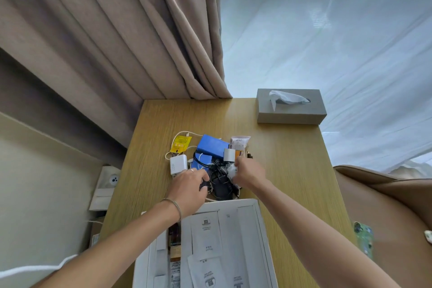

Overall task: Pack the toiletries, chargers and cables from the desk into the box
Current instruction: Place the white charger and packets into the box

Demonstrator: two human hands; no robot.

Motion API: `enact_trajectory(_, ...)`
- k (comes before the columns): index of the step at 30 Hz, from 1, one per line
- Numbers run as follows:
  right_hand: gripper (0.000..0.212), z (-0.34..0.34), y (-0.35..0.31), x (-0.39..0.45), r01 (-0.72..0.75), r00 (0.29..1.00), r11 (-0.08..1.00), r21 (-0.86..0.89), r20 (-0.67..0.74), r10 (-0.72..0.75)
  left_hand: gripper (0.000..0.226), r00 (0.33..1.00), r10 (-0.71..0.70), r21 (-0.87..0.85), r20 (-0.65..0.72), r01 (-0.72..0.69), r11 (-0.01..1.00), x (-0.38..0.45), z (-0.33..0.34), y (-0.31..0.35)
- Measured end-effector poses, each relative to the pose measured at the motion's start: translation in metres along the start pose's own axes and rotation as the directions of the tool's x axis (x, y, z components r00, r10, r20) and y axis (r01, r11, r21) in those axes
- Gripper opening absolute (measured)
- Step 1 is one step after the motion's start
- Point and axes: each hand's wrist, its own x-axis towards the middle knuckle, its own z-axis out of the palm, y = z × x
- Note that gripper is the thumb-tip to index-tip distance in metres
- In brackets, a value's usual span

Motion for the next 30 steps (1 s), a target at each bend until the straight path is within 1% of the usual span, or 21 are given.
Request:
enact_trajectory(3, 0.034, 0.002, 0.007, 0.000, 0.005, 1.000, 0.997, 0.076, -0.023, -0.003, 0.023, 0.999, -0.025, -0.014, 0.022, 0.025, 1.000, 0.014, 0.004, 0.005)
enact_trajectory(5, 0.041, 0.001, 0.014, -0.002, -0.020, 0.999, 0.972, 0.234, -0.025, 0.027, 0.022, 0.999, -0.043, -0.037, 0.026, 0.044, 0.998, 0.028, 0.009, 0.010)
enact_trajectory(7, 0.043, -0.004, 0.020, -0.006, -0.051, 0.996, 0.896, 0.441, -0.040, 0.076, 0.024, 0.998, -0.062, -0.051, 0.013, 0.063, 0.997, 0.043, 0.015, 0.014)
enact_trajectory(9, 0.040, -0.010, 0.025, -0.013, -0.073, 0.992, 0.775, 0.627, -0.038, 0.124, 0.028, 0.997, -0.074, -0.064, 0.005, 0.074, 0.995, 0.058, 0.021, 0.020)
enact_trajectory(10, 0.038, -0.012, 0.028, -0.016, -0.075, 0.990, 0.715, 0.695, -0.034, 0.137, 0.030, 0.997, -0.080, -0.070, 0.007, 0.080, 0.994, 0.066, 0.025, 0.022)
enact_trajectory(12, 0.034, -0.017, 0.033, -0.023, -0.064, 0.989, 0.626, 0.777, -0.034, 0.143, 0.034, 0.996, -0.093, -0.078, 0.016, 0.094, 0.993, 0.081, 0.032, 0.027)
enact_trajectory(14, 0.035, -0.021, 0.035, -0.030, -0.059, 0.988, 0.552, 0.832, -0.030, 0.150, 0.040, 0.994, -0.110, -0.078, 0.004, 0.110, 0.991, 0.096, 0.038, 0.031)
enact_trajectory(16, 0.035, -0.022, 0.037, -0.035, -0.060, 0.986, 0.500, 0.864, -0.027, 0.165, 0.047, 0.992, -0.123, -0.064, -0.012, 0.122, 0.990, 0.109, 0.046, 0.033)
enact_trajectory(21, 0.030, -0.021, 0.040, -0.048, -0.061, 0.983, 0.444, 0.894, -0.022, 0.180, 0.053, 0.993, -0.118, 0.065, -0.015, 0.119, 0.991, 0.134, 0.059, 0.035)
enact_trajectory(24, 0.031, -0.019, 0.042, -0.056, -0.075, 0.984, 0.436, 0.897, -0.003, 0.176, 0.049, 0.994, -0.107, 0.112, -0.012, 0.108, 0.988, 0.144, 0.064, 0.038)
enact_trajectory(26, 0.030, -0.021, 0.042, -0.061, -0.073, 0.986, 0.441, 0.895, -0.002, 0.168, 0.043, 0.994, -0.113, 0.101, 0.005, 0.112, 0.989, 0.149, 0.065, 0.040)
enact_trajectory(30, 0.036, -0.024, 0.043, -0.073, -0.037, 0.991, 0.445, 0.895, -0.023, 0.129, 0.024, 0.990, -0.135, 0.061, 0.039, 0.132, 0.989, 0.150, 0.060, 0.048)
